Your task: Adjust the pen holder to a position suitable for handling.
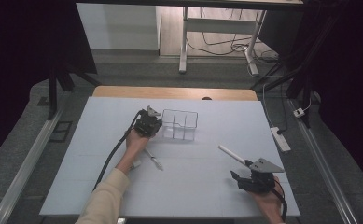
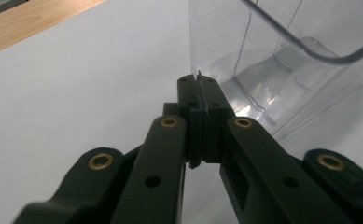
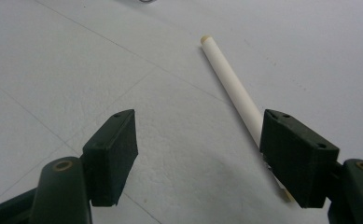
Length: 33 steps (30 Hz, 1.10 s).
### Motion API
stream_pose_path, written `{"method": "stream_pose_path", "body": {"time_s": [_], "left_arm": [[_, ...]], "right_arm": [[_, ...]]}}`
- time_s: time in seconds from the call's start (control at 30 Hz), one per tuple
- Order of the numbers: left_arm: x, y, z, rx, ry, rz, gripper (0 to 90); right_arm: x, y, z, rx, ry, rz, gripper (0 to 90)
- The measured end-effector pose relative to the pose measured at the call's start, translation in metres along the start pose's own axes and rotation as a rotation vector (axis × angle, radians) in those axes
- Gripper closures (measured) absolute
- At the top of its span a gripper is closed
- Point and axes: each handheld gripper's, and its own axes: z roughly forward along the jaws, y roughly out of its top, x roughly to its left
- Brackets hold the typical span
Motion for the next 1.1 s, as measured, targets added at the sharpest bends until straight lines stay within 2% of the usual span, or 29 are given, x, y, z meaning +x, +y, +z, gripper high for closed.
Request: {"method": "stream_pose_path", "body": {"time_s": [0.13, 0.3, 0.43, 0.5, 0.6, 0.73, 0.87, 0.9, 1.03, 1.1], "left_arm": [[0.003, 0.001, -0.004, -0.015, -0.028, 0.001, 88.0], [0.006, 0.002, -0.01, -0.033, -0.034, 0.01, 88.0], [0.01, 0.004, -0.019, -0.039, -0.038, 0.024, 86.8], [0.013, 0.004, -0.023, -0.042, -0.052, 0.027, 84.5], [0.017, 0.004, -0.029, -0.033, -0.064, 0.032, 83.5], [0.021, 0.004, -0.036, -0.01, -0.077, 0.052, 79.4], [0.021, 0.004, -0.042, 0.017, -0.11, 0.066, 70.5], [0.02, 0.004, -0.044, 0.023, -0.118, 0.072, 70.5], [0.012, 0.005, -0.05, 0.044, -0.124, 0.143, 62.8], [0.011, 0.005, -0.052, 0.051, -0.141, 0.161, 61.1]], "right_arm": [[0.0, 0.0, 0.0, 0.003, -0.003, -0.005, 26.9], [0.0, 0.0, -0.001, 0.004, -0.005, -0.005, 26.9], [0.0, 0.002, -0.003, -0.016, 0.02, 0.026, 26.8], [0.002, 0.004, -0.005, -0.02, 0.01, 0.006, 26.8], [0.002, 0.002, -0.004, -0.022, 0.017, 0.015, 26.8], [0.001, 0.0, -0.002, 0.0, 0.004, 0.001, 26.8], [-0.002, -0.001, -0.003, 0.002, 0.006, 0.01, 26.9], [-0.002, -0.001, -0.003, 0.002, 0.006, 0.01, 26.9], [-0.003, -0.003, -0.003, 0.005, 0.002, 0.013, 27.0], [-0.003, -0.003, -0.003, 0.005, 0.002, 0.011, 26.9]]}}
